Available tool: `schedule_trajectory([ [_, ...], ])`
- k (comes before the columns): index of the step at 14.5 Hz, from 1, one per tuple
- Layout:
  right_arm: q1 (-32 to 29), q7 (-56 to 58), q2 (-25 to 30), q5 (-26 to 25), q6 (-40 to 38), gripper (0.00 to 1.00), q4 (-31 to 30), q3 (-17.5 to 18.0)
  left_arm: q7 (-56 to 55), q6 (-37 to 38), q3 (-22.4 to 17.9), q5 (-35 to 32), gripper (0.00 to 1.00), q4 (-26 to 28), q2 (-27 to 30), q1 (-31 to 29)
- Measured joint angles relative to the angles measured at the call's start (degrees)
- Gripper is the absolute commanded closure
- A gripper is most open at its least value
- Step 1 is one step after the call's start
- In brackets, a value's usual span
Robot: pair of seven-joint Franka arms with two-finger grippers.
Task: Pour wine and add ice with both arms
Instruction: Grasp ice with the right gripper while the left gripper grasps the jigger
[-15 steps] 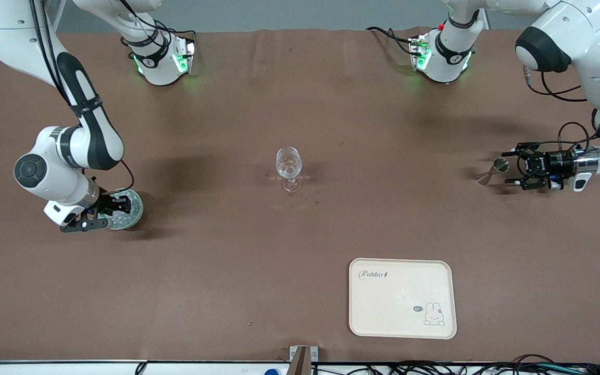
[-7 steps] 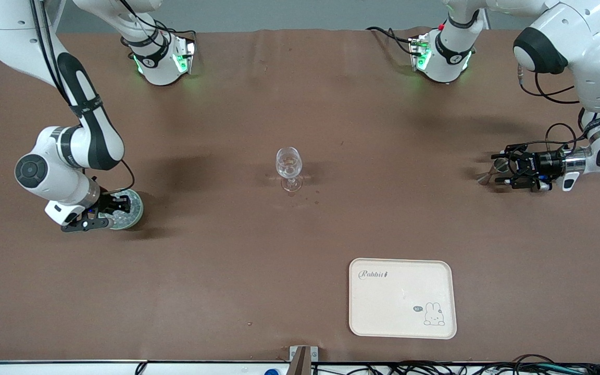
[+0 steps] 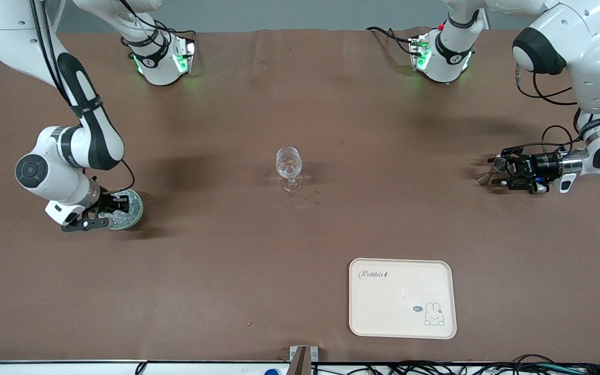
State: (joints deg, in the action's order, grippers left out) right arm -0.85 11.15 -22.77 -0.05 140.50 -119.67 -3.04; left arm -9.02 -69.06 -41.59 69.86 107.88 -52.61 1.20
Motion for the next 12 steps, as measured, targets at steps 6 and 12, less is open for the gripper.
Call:
schedule_trajectory([
  [6,-0.15,-0.01,0.03,0.06,0.03,0.94,0.28,-0.13,0.81,-0.17,0.09,0.09,0.93,0.01,0.0,-0.08],
  [12,-0.14,-0.02,0.04,4.26,-6.55,0.98,3.84,-0.06,0.19,-0.29,0.33,0.17,1.0,-0.01,-0.03,0.01],
])
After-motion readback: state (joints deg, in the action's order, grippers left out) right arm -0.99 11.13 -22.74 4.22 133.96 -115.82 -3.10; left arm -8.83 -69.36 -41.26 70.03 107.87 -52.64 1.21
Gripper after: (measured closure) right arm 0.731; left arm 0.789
